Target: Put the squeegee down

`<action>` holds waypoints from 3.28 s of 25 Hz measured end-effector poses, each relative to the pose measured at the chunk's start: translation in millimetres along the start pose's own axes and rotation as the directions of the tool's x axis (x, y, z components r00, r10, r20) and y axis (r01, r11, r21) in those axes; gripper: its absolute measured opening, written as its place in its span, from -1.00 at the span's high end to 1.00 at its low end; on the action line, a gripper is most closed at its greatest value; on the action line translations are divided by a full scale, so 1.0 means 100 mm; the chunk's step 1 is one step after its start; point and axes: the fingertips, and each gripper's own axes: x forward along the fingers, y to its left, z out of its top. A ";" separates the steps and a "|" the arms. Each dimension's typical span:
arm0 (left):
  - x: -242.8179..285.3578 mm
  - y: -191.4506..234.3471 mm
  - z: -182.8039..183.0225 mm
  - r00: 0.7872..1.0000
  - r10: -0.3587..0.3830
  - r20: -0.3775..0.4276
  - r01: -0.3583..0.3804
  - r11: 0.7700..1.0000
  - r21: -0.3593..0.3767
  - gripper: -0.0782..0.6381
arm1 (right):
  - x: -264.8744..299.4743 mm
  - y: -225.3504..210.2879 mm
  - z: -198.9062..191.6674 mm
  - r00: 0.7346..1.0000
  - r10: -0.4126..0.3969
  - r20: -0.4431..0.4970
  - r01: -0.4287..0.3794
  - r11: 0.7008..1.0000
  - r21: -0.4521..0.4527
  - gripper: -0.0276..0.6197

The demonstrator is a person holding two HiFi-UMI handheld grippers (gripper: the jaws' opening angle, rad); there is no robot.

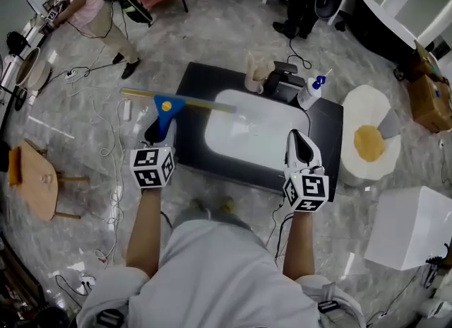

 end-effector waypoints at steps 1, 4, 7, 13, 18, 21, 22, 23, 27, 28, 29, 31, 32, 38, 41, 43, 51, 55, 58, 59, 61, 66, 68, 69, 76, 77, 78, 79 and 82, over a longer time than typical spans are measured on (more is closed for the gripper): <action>0.00 0.02 0.01 1.000 0.002 0.000 -0.002 1.000 0.000 0.43 | 0.02 0.02 0.02 1.000 0.007 0.002 -0.007 1.000 -0.003 0.90; 0.03 0.07 0.05 1.000 0.004 -0.002 -0.004 1.000 -0.003 0.43 | 0.09 0.07 0.06 1.000 0.016 0.003 -0.016 1.000 -0.008 0.90; 0.11 0.13 0.03 1.000 -0.001 -0.004 0.001 1.000 -0.007 0.43 | 0.18 0.10 0.05 1.000 0.018 0.001 -0.018 1.000 -0.008 0.90; 0.41 0.22 -0.03 0.999 -0.025 -0.031 0.024 1.000 -0.017 0.43 | 0.38 0.07 0.06 1.000 0.000 -0.006 0.000 1.000 -0.009 0.90; 0.73 0.30 -0.03 0.998 -0.047 -0.048 0.046 0.999 -0.015 0.43 | 0.61 0.04 0.02 1.000 -0.019 -0.010 0.019 1.000 -0.005 0.90; 0.92 0.34 -0.04 0.997 -0.055 -0.059 0.054 0.998 -0.024 0.43 | 0.73 0.02 0.01 1.000 -0.027 -0.010 0.027 1.000 -0.004 0.90; 0.99 0.36 -0.05 0.996 -0.059 -0.064 0.057 0.998 -0.026 0.43 | 0.77 0.02 -0.01 0.999 -0.031 -0.013 0.031 1.000 -0.002 0.90; 1.05 0.38 -0.07 0.996 -0.061 -0.070 0.059 0.998 -0.030 0.43 | 0.80 0.02 -0.02 0.999 -0.034 -0.018 0.034 0.999 -0.001 0.90; 1.29 0.46 -0.12 0.993 -0.067 -0.097 0.063 0.997 -0.047 0.43 | 0.92 0.03 -0.04 0.999 -0.035 -0.032 0.035 0.999 -0.002 0.90; 1.35 0.48 -0.13 0.992 -0.067 -0.102 0.063 0.997 -0.049 0.43 | 0.94 0.03 -0.05 0.999 -0.037 -0.036 0.037 0.999 -0.002 0.90; 1.42 0.50 -0.14 0.992 -0.068 -0.108 0.063 0.997 -0.051 0.43 | 0.97 0.01 -0.06 0.998 -0.040 -0.039 0.040 0.999 -0.002 0.90; 1.54 0.53 -0.16 0.990 -0.072 -0.118 0.066 0.996 -0.053 0.43 | 1.01 -0.02 -0.08 0.998 -0.048 -0.043 0.048 0.999 0.002 0.90; 1.60 0.54 -0.17 0.989 -0.075 -0.124 0.068 0.996 -0.056 0.43 | 1.02 -0.04 -0.09 0.998 -0.053 -0.046 0.053 0.999 0.006 0.90; 2.00 0.54 -0.31 0.979 -0.100 -0.176 0.095 0.995 -0.040 0.43 | 1.12 -0.13 -0.19 0.995 -0.077 -0.068 0.079 0.996 0.030 0.90; 2.20 0.53 -0.47 0.970 -0.104 -0.218 0.099 0.995 -0.033 0.43 | 1.17 -0.16 -0.25 0.992 -0.093 -0.082 0.096 0.995 0.034 0.90; 2.32 0.53 -0.60 0.963 -0.107 -0.249 0.100 0.994 -0.039 0.43 | 1.19 -0.18 -0.27 0.990 -0.102 -0.093 0.106 0.994 0.030 0.90; 2.82 0.56 -1.11 0.928 -0.102 -0.359 0.083 0.994 -0.069 0.43 | 1.23 -0.36 -0.40 0.977 -0.156 -0.143 0.163 0.986 0.036 0.90; 3.06 0.58 -1.23 0.919 -0.100 -0.383 0.073 0.994 -0.083 0.43 | 1.28 -0.42 -0.49 0.970 -0.174 -0.171 0.181 0.983 0.028 0.90; 3.21 0.58 -1.29 0.914 -0.096 -0.395 0.073 0.995 -0.071 0.42 | 1.32 -0.46 -0.55 0.965 -0.185 -0.187 0.190 0.982 0.013 0.90; 3.25 0.57 -1.33 0.910 -0.095 -0.404 0.072 0.995 -0.073 0.43 | 1.33 -0.47 -0.56 0.963 -0.187 -0.192 0.192 0.981 0.011 0.90; 3.32 0.56 -1.40 0.903 -0.095 -0.419 0.068 0.994 -0.080 0.42 | 1.35 -0.49 -0.59 0.961 -0.190 -0.201 0.195 0.981 0.006 0.90; 3.44 0.53 -1.54 0.887 -0.097 -0.451 0.072 0.995 -0.071 0.42 | 1.40 -0.55 -0.64 0.953 -0.207 -0.221 0.209 0.978 -0.016 0.90; 3.46 0.51 -1.60 0.881 -0.098 -0.464 0.072 0.995 -0.075 0.42 | 1.42 -0.57 -0.66 0.952 -0.210 -0.224 0.212 0.977 -0.016 0.90; 3.47 0.50 -1.61 0.878 -0.100 -0.467 0.072 0.994 -0.078 0.42 | 1.42 -0.57 -0.66 0.951 -0.211 -0.225 0.213 0.977 -0.016 0.90; 3.51 0.47 -1.68 0.865 -0.119 -0.488 0.083 0.992 -0.095 0.42 | 1.49 -0.58 -0.66 0.950 -0.218 -0.224 0.219 0.975 -0.020 0.90; 3.52 0.46 -1.69 0.863 -0.120 -0.490 0.084 0.992 -0.095 0.42 | 1.50 -0.57 -0.66 0.950 -0.217 -0.224 0.218 0.976 -0.020 0.90; 3.53 0.47 -1.70 0.862 -0.121 -0.492 0.085 0.992 -0.096 0.42 | 1.51 -0.57 -0.66 0.951 -0.216 -0.224 0.216 0.976 -0.021 0.90; 3.53 0.47 -1.70 0.862 -0.123 -0.492 0.085 0.992 -0.098 0.42 | 1.52 -0.57 -0.66 0.951 -0.214 -0.224 0.215 0.976 -0.023 0.90; 3.54 0.47 -1.70 0.862 -0.127 -0.490 0.082 0.990 -0.111 0.42 | 1.53 -0.56 -0.67 0.950 -0.213 -0.230 0.213 0.977 -0.024 0.90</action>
